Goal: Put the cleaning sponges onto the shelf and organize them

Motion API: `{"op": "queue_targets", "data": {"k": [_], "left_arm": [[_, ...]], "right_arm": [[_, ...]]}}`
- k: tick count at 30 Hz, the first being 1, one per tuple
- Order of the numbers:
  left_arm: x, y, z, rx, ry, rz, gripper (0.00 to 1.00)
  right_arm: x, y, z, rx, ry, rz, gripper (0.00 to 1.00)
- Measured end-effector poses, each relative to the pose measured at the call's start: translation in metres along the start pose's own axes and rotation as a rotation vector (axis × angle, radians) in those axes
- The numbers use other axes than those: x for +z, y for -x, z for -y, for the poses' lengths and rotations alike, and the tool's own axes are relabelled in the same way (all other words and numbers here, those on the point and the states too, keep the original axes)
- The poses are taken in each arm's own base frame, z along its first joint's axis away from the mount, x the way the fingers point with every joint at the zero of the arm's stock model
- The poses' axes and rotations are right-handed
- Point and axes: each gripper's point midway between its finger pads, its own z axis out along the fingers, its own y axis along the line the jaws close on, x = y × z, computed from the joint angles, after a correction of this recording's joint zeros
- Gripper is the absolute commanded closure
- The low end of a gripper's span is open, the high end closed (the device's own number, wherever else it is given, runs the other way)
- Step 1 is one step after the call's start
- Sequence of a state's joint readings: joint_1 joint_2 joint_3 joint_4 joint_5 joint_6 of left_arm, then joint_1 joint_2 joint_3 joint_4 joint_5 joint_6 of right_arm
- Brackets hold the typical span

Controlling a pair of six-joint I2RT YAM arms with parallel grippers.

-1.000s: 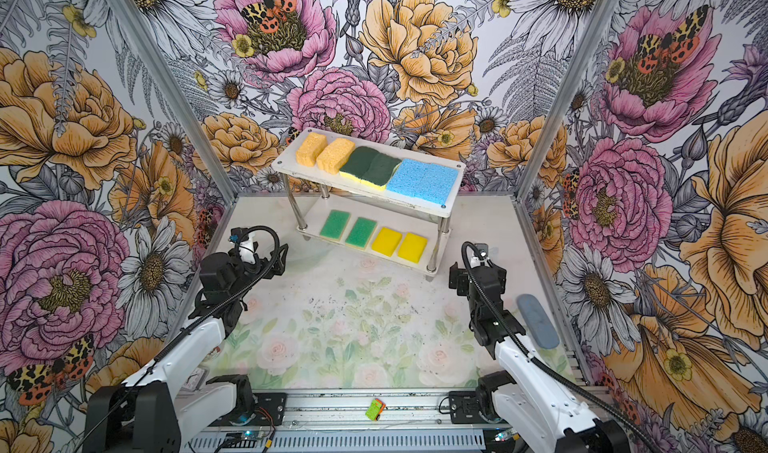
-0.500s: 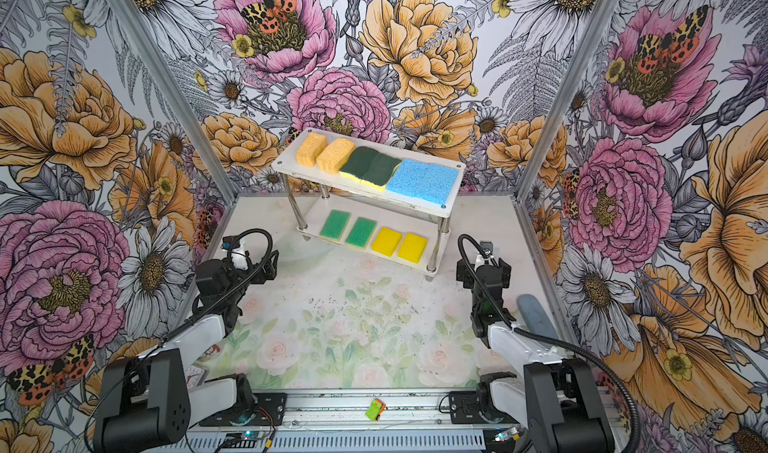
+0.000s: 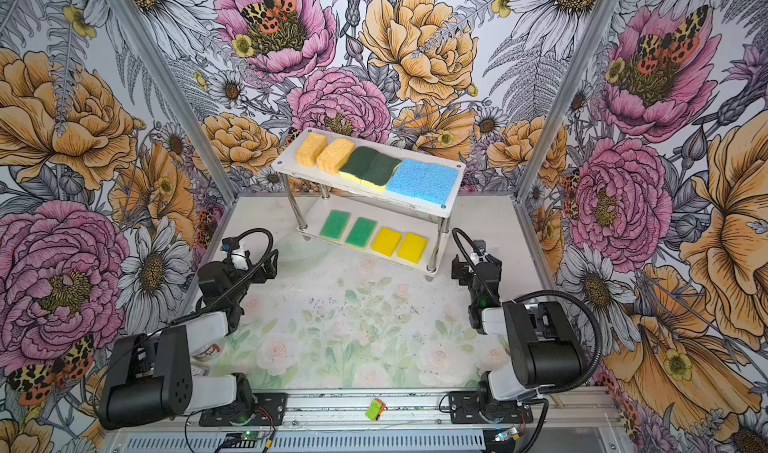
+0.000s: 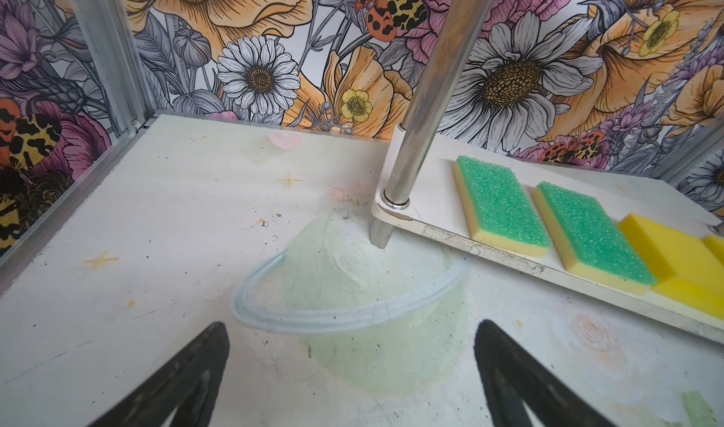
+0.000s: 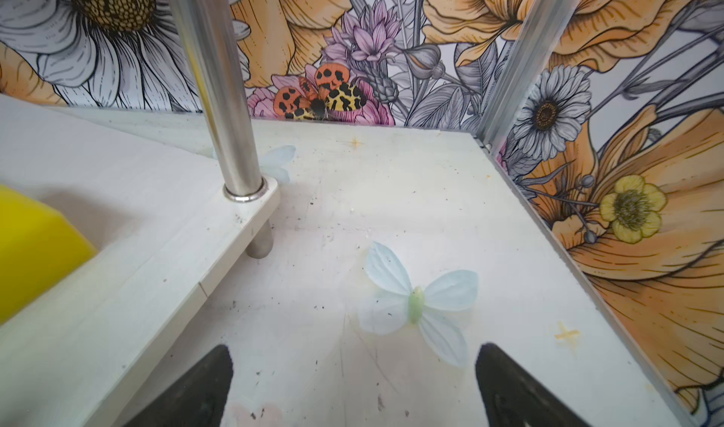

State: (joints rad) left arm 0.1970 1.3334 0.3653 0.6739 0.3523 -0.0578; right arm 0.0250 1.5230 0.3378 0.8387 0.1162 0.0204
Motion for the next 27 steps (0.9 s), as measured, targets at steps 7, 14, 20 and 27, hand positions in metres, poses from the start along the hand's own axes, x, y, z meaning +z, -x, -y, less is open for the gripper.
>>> {"op": "queue_targets", "data": {"k": [7, 14, 20, 27], "left_arm": [[0.0, 0.008, -0.002, 0.016, 0.007, 0.056, 0.01], [0.014, -0.011, -0.009, -0.009, 0.017, 0.037, 0.01], [0.018, -0.005, 0.011, 0.063, 0.026, 0.096, 0.01], [0.025, -0.019, 0.017, 0.125, 0.103, 0.067, 0.01]], "right_arm": [[0.001, 0.01, -0.001, 0.006, 0.004, 0.045, 0.02], [0.001, 0.013, -0.001, 0.007, 0.005, 0.055, 0.01], [0.001, 0.013, -0.001, 0.007, 0.006, 0.055, 0.01], [0.001, 0.012, -0.001, 0.007, 0.006, 0.054, 0.01]]}}
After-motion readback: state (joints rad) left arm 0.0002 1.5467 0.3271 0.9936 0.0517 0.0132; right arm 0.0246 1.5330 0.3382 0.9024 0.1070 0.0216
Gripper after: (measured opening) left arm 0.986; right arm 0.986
